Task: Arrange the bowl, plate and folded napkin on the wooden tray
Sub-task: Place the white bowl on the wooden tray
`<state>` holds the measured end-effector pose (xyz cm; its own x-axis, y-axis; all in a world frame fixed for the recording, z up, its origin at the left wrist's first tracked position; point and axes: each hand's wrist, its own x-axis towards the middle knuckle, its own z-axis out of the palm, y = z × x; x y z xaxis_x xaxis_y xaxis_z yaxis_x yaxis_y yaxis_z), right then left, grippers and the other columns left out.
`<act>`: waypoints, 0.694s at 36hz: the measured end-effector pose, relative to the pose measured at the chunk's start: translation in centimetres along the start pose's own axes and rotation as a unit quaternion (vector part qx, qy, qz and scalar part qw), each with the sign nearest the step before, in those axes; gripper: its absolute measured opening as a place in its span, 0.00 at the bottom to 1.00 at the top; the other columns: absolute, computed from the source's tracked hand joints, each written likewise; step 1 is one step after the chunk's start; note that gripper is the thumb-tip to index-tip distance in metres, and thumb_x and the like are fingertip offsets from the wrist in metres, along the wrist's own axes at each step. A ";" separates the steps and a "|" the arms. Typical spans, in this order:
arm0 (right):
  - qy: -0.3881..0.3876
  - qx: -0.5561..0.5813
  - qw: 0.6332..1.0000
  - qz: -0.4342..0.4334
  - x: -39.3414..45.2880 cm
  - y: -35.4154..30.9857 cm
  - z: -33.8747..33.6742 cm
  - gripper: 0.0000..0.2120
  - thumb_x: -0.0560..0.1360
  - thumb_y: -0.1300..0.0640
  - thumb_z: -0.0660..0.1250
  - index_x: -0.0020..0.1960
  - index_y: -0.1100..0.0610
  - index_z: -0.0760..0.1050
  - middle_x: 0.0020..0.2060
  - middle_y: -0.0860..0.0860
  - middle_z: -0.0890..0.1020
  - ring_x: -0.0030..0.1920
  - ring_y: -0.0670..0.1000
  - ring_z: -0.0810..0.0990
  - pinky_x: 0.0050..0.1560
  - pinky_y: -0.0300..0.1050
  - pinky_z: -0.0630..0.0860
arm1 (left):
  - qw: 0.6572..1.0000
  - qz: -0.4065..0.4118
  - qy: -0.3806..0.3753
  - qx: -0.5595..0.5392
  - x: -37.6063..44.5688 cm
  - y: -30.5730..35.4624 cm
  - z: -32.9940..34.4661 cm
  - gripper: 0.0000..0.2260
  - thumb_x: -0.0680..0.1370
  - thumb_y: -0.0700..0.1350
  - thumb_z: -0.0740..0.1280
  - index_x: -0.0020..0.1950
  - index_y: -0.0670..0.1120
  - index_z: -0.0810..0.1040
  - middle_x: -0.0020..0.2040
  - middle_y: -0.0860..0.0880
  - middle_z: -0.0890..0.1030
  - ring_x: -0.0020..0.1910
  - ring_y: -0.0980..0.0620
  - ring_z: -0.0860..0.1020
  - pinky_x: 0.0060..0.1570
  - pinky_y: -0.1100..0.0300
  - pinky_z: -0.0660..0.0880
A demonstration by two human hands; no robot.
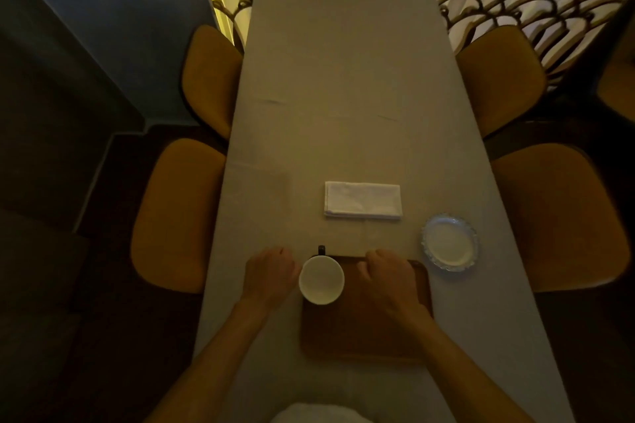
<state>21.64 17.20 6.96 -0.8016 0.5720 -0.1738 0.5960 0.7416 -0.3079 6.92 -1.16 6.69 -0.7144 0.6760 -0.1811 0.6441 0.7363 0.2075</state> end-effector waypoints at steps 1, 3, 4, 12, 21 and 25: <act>0.004 0.001 1.000 -0.003 -0.2 0.0 -0.4 0.15 0.74 0.50 0.60 0.31 0.53 0.63 0.28 0.48 0.69 0.29 0.49 0.67 0.28 0.43 0.55 | 1.000 0.006 0.011 0.003 -0.2 0.3 -0.4 0.09 0.74 0.49 0.63 0.35 0.48 0.71 0.33 0.48 0.76 0.31 0.47 0.74 0.30 0.56 0.69; 0.014 -0.009 1.000 -0.014 -0.8 -0.2 -1.0 0.15 0.74 0.50 0.60 0.31 0.53 0.63 0.28 0.48 0.68 0.29 0.49 0.66 0.27 0.41 0.53 | 0.999 0.022 0.035 0.004 -0.8 0.9 -1.3 0.09 0.73 0.49 0.63 0.34 0.48 0.71 0.32 0.49 0.75 0.30 0.48 0.73 0.29 0.57 0.68; 0.018 -0.015 1.000 -0.020 -1.1 -0.4 -1.3 0.14 0.74 0.51 0.61 0.31 0.53 0.64 0.28 0.47 0.67 0.28 0.49 0.65 0.27 0.40 0.51 | 0.998 0.030 0.047 0.006 -1.2 1.3 -1.7 0.09 0.72 0.49 0.64 0.33 0.48 0.71 0.31 0.48 0.75 0.30 0.48 0.73 0.28 0.57 0.68; 0.095 -0.088 0.988 -0.081 -5.0 -1.5 -2.7 0.05 0.71 0.52 0.62 0.37 0.50 0.68 0.33 0.46 0.72 0.36 0.48 0.68 0.39 0.44 0.65 | 0.992 0.061 0.097 0.048 -4.2 3.5 -2.4 0.07 0.70 0.51 0.62 0.34 0.50 0.72 0.30 0.52 0.74 0.29 0.52 0.71 0.29 0.59 0.67; 0.109 -0.112 0.985 -0.074 -8.7 -1.3 -1.0 0.06 0.72 0.51 0.59 0.38 0.52 0.69 0.35 0.48 0.73 0.36 0.50 0.70 0.38 0.46 0.65 | 0.992 0.078 0.087 0.050 -7.1 4.7 -1.1 0.08 0.70 0.51 0.58 0.32 0.51 0.72 0.28 0.52 0.75 0.28 0.51 0.72 0.29 0.57 0.69; 0.102 -0.113 0.987 -0.056 -9.9 -0.7 -0.5 0.05 0.71 0.51 0.60 0.39 0.52 0.70 0.34 0.49 0.73 0.35 0.51 0.70 0.37 0.46 0.66 | 0.992 0.093 0.069 0.042 -8.1 5.3 -0.4 0.07 0.69 0.51 0.59 0.32 0.51 0.71 0.28 0.52 0.74 0.27 0.52 0.72 0.27 0.58 0.68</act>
<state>29.21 11.16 9.36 -0.8500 0.5244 0.0490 0.5188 0.8497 -0.0942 15.96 -2.73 9.63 -0.6085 0.7934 -0.0123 0.7843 0.6037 0.1429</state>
